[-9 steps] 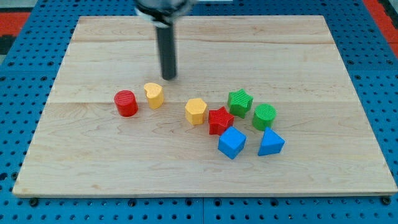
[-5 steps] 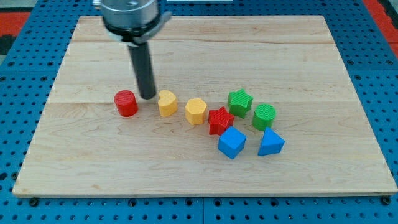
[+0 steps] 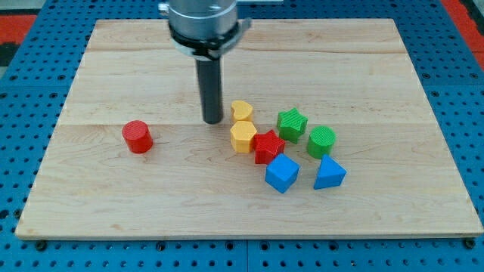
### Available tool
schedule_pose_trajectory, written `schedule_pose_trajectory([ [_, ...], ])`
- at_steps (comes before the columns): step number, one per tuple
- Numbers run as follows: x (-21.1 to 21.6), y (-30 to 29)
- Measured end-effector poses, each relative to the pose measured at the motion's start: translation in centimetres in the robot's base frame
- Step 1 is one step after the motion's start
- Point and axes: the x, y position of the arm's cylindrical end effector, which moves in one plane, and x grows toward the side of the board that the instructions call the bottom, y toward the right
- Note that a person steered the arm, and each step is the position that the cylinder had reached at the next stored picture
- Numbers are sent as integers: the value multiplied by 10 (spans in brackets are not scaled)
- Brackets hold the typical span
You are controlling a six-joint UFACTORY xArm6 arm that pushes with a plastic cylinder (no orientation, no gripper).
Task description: Push the heart and red circle towards the group
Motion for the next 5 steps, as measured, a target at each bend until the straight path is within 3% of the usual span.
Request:
schedule_pose_trajectory([
  [1,-14,31],
  [2,19,80],
  [4,-30,-93],
  [5,23,-140],
])
